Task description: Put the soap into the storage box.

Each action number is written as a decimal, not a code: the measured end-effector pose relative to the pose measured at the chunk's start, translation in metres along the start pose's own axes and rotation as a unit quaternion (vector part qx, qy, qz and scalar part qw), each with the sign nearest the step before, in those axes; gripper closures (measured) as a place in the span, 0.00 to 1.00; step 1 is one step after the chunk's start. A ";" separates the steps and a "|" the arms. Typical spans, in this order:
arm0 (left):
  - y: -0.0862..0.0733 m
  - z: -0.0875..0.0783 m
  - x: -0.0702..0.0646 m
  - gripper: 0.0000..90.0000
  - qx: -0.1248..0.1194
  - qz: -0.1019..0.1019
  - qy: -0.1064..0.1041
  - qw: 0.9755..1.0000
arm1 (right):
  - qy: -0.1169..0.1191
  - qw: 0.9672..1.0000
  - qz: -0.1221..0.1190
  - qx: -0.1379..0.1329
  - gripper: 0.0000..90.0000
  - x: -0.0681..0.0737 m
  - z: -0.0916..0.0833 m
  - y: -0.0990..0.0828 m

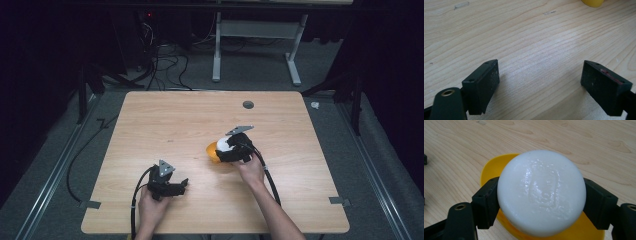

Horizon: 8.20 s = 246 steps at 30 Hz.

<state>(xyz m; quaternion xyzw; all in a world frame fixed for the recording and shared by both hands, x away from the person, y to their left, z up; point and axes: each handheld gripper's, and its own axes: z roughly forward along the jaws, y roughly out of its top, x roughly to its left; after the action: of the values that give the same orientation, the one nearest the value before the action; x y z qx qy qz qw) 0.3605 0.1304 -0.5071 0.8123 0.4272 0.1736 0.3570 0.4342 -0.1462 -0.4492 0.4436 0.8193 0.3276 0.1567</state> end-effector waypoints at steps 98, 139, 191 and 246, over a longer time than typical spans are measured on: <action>0.000 0.000 0.000 0.17 0.000 0.000 0.001 1.000 | -0.013 0.994 0.029 -0.109 0.32 -0.032 -0.084 -0.027; 0.000 0.000 0.000 0.17 0.000 0.000 0.002 1.000 | -0.041 0.987 0.067 -0.137 0.33 -0.056 -0.117 -0.058; 0.000 0.000 0.000 0.17 0.000 0.000 0.003 1.000 | -0.048 0.982 0.118 -0.136 0.33 -0.069 -0.124 -0.110; 0.000 0.000 0.000 0.17 0.000 -0.001 0.004 1.000 | -0.052 0.994 0.081 -0.051 0.34 -0.034 -0.056 -0.123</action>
<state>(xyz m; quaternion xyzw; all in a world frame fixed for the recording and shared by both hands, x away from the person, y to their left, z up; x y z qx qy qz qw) 0.3602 0.1302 -0.5071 0.8115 0.4292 0.1760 0.3554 0.3454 -0.2449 -0.4926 0.5162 0.7538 0.3572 0.1941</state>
